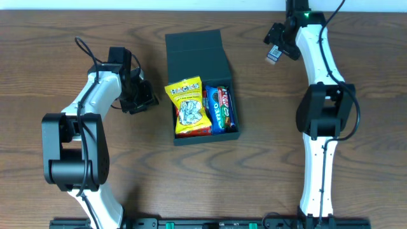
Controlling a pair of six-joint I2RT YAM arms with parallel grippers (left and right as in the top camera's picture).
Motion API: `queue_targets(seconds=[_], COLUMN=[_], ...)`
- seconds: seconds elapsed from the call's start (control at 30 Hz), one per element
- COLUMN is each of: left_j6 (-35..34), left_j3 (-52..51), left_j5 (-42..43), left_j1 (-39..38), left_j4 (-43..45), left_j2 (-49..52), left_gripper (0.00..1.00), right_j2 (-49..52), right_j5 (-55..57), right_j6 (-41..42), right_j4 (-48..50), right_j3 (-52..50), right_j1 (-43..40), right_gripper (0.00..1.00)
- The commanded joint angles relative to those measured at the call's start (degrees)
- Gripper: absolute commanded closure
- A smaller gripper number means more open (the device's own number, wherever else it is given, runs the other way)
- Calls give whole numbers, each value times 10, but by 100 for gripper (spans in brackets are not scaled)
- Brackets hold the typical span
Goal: Pack container
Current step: 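Reach the right gripper to the blue Eclipse mint tin and grasp it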
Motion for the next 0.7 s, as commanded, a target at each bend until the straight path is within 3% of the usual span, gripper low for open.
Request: queue_targets(seconds=[0.0, 0.37, 0.47, 0.67], left_j6=[10, 10, 10, 10], left_j3=[2, 2, 2, 2], left_j5=[-4, -4, -4, -4], left_j1=[2, 2, 2, 2], left_j4=[0, 0, 0, -1], left_j2=[-7, -7, -7, -7], left_gripper=[54, 53, 53, 53], right_j2=[32, 40, 40, 40], right_j5=[-9, -11, -11, -11], right_j6=[15, 14, 14, 14], right_j4=[-2, 5, 3, 3], right_j3=[-2, -2, -2, -2], right_j1=[-4, -12, -16, -18], right_gripper=[21, 30, 37, 60])
